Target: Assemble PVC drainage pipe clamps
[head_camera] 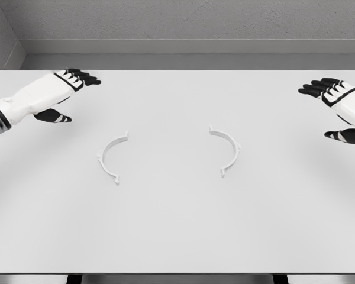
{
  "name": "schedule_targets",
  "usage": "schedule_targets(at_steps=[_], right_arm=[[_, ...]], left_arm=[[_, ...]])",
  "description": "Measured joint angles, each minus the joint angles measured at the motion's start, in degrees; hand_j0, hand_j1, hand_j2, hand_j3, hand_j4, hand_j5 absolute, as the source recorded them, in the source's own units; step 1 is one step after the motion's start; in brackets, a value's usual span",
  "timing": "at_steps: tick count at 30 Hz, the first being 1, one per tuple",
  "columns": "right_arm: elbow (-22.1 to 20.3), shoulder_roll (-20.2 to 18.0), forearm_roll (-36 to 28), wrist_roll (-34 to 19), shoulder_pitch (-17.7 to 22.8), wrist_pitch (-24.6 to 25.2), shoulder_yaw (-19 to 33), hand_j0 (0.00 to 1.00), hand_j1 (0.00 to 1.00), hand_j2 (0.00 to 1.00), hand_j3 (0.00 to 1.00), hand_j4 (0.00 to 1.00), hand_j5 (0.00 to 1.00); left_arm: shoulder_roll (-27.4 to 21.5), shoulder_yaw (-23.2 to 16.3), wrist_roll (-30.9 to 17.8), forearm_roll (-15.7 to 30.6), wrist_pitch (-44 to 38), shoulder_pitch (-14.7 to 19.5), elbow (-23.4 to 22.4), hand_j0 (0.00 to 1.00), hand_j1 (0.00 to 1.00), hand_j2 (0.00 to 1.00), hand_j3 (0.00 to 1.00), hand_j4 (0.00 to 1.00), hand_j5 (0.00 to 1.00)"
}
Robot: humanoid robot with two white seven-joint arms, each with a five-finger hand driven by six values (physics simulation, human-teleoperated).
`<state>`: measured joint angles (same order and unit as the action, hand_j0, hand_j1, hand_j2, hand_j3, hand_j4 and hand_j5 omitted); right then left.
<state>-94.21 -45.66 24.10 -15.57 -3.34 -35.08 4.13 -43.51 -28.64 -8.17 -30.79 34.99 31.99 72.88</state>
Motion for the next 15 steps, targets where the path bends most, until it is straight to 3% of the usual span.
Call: schedule_targets(at_steps=[4, 7, 15], right_arm=[[-0.16, 0.3, -0.08, -0.03, -0.17, 0.0, -0.69, 1.0, 1.0, 1.0, 1.0, 1.0, 1.0], [-0.15, 1.22, 1.31, -1.07, -6.5, 0.05, -4.15, 1.0, 1.0, 1.0, 1.0, 1.0, 1.0], [2.61, 11.22, 16.35, -3.73, -13.53, 0.0, -14.71, 1.0, 1.0, 1.0, 1.0, 1.0, 1.0]], left_arm=[[-0.77, -0.45, -0.02, -0.22, 0.04, -0.26, 0.79, 1.0, 1.0, 1.0, 1.0, 1.0, 1.0], [-0.97, -1.73, -0.03, -0.44, 0.04, -0.35, 0.74, 1.0, 1.0, 1.0, 1.0, 1.0, 1.0], [-0.94, -3.13, -0.1, -0.66, 0.05, -2.55, 0.64, 1.0, 1.0, 1.0, 1.0, 1.0, 1.0]])
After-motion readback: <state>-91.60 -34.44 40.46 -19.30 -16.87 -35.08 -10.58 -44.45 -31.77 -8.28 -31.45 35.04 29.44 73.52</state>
